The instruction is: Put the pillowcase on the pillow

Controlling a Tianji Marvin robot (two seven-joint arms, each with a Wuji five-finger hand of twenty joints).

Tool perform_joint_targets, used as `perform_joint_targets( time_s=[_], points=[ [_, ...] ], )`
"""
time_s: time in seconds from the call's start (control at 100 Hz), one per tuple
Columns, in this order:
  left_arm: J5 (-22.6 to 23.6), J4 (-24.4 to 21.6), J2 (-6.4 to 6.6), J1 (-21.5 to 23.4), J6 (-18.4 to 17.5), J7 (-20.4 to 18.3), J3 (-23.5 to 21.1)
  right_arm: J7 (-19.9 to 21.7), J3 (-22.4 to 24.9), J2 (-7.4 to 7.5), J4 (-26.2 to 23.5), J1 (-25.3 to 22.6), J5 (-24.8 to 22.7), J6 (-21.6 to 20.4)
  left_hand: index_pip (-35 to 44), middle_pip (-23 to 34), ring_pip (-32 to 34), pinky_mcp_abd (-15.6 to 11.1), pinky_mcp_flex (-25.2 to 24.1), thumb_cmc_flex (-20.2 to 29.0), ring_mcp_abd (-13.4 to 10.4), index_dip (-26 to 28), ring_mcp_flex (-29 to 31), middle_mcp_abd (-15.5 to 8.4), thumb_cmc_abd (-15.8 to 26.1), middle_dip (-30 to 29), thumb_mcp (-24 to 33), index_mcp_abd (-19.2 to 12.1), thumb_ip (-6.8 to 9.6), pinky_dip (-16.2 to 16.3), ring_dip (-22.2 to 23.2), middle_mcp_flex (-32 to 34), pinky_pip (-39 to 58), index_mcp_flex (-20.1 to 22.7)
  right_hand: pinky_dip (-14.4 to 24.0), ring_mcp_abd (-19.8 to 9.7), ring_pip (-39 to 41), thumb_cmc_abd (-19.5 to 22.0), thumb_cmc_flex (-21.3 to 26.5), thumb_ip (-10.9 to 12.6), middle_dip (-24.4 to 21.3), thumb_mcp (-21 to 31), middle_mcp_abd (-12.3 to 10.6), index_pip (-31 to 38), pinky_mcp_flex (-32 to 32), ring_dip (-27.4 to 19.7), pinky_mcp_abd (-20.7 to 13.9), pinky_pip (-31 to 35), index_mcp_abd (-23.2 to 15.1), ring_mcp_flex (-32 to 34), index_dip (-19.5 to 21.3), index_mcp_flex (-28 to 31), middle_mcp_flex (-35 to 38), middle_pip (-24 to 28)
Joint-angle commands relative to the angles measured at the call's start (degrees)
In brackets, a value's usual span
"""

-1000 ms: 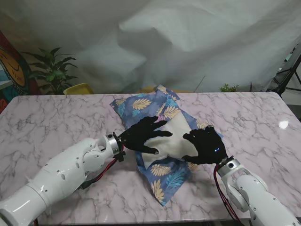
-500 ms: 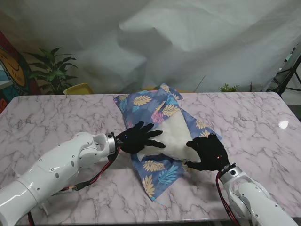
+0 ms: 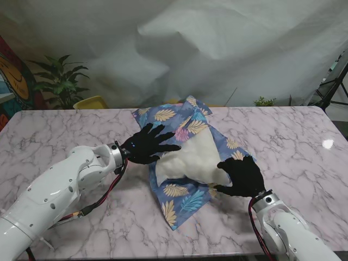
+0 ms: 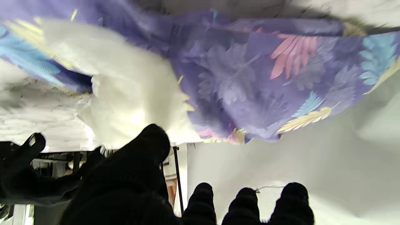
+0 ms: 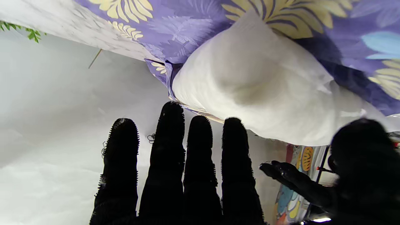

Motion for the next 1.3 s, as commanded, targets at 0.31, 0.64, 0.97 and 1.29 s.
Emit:
perform_joint_targets(
  time_s=[0.31,0.64,0.97,1.29],
  points=[
    [-9.26,18.71,-1.7,-12.52,-1.6,5.46,16.16,-4.57,-12.91,-1.1,11.38,12.33,2.57,8.13,-6.0,-1.38,1.3,4.1,4.5,-6.15,4.61,-5.17,-1.17,6.65,-6.84,-0.94,2.08,9.69,-0.45,-0.52,4.06,-3.1,0.07,-3.06,1.66,2.97,1.24,-6.01,-2.19,-1.01,-1.25,4.82,4.3,-10.8,2.1,-0.84,4.34,-0.41,9.82,-0.31,-2.1,-12.69,-12.37,3.9],
    [-11.74,33.65,-7.91,-18.93,-10.31,26.99,31.17,-11.65,-17.13,-3.28,20.3,18.28,10.06,5.92,-6.0,-1.36,15.01,3.38,14.39,-6.67,5.1,-5.18,3.53,4.56,-8.96,-0.93,3.44,5.51,-0.26,0.58,7.73,-2.96,6.06,-3.01,3.14,-7.69,15.51,-20.18,21.78,-8.56,2.21,37.59,-5.27,13.85,17.77,9.59,-1.65,7.09,-9.13,24.25,-5.6,6.55,18.64,6.27],
    [-8.7,37.19,-10.37,-20.04,-13.88,37.46,36.83,-15.59,-22.43,-6.15,30.41,25.7,18.16,2.38,-5.99,-1.36,20.7,1.39,15.35,-5.86,6.51,-5.18,8.7,3.79,-9.91,-0.92,5.79,1.01,-0.44,1.82,7.19,-2.91,23.74,-2.92,3.15,-10.81,28.85,-19.85,25.27,-8.36,5.02,35.64,-6.62,26.98,23.15,15.37,-2.58,8.25,-18.68,28.47,-11.58,15.53,29.83,7.24],
    [-14.5,34.15,-9.2,-20.09,-13.71,19.61,35.54,-17.34,-24.73,-7.11,34.41,29.27,20.34,1.0,-5.98,-1.35,20.31,0.08,14.66,-0.81,6.0,-5.18,7.12,2.63,-9.49,-0.91,5.32,-5.68,-0.03,2.62,8.0,-2.82,27.71,-2.68,2.85,-10.68,29.77,-19.23,25.76,-8.36,5.44,35.65,-7.21,28.48,22.48,15.26,-1.49,7.56,-21.77,28.19,-10.6,18.68,30.1,7.31]
  ],
)
